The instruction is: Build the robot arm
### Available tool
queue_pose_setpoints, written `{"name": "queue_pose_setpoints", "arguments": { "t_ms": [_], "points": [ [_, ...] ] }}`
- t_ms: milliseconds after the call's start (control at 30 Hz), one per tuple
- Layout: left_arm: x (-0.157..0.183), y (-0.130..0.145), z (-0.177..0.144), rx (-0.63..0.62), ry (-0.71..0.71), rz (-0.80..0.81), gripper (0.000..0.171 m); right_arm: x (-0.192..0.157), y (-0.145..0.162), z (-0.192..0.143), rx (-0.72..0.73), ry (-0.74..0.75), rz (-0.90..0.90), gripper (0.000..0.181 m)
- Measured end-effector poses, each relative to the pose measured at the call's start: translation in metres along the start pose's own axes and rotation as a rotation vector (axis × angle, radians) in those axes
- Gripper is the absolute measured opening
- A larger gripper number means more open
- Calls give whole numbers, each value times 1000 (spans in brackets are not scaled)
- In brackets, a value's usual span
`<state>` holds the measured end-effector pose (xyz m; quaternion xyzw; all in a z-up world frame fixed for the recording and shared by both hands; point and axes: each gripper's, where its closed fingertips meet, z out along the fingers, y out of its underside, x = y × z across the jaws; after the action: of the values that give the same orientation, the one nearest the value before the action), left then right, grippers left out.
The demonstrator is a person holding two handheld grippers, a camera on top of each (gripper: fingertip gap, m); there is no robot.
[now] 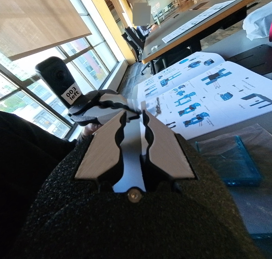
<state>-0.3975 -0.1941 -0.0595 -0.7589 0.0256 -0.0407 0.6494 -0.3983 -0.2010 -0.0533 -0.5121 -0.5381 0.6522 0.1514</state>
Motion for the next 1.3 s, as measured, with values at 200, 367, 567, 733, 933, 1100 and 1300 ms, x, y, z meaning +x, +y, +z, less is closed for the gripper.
{"name": "queue_pose_setpoints", "arguments": {
  "t_ms": [200, 367, 567, 733, 933, 1100, 1300],
  "points": [
    [0, 4, -1, -21, 20, -7, 0, -7, 1, 4, 0, -9, -40, 24],
    [9, 2, -1, -17, 34, 81, 0, -2, 1, 2, 4, 12, -34, 17],
    [13, 1, -1, -12, 42, 77, 0, -6, 1, 2, 4, -7, -36, 11],
    [17, -4, -4, 13, 98, 13, 1, -10, -1, 0, 17, -67, 9, 8],
    [24, -19, -17, 95, 266, -142, 1, -21, -10, -7, 59, -185, 90, 2],
    [30, -29, -26, 152, 419, -276, 0, -36, -13, -9, 74, -288, 131, 0],
    [41, -41, -39, 227, 640, -466, 0, -52, -15, -13, 79, -424, 194, 1]
  ]
}}
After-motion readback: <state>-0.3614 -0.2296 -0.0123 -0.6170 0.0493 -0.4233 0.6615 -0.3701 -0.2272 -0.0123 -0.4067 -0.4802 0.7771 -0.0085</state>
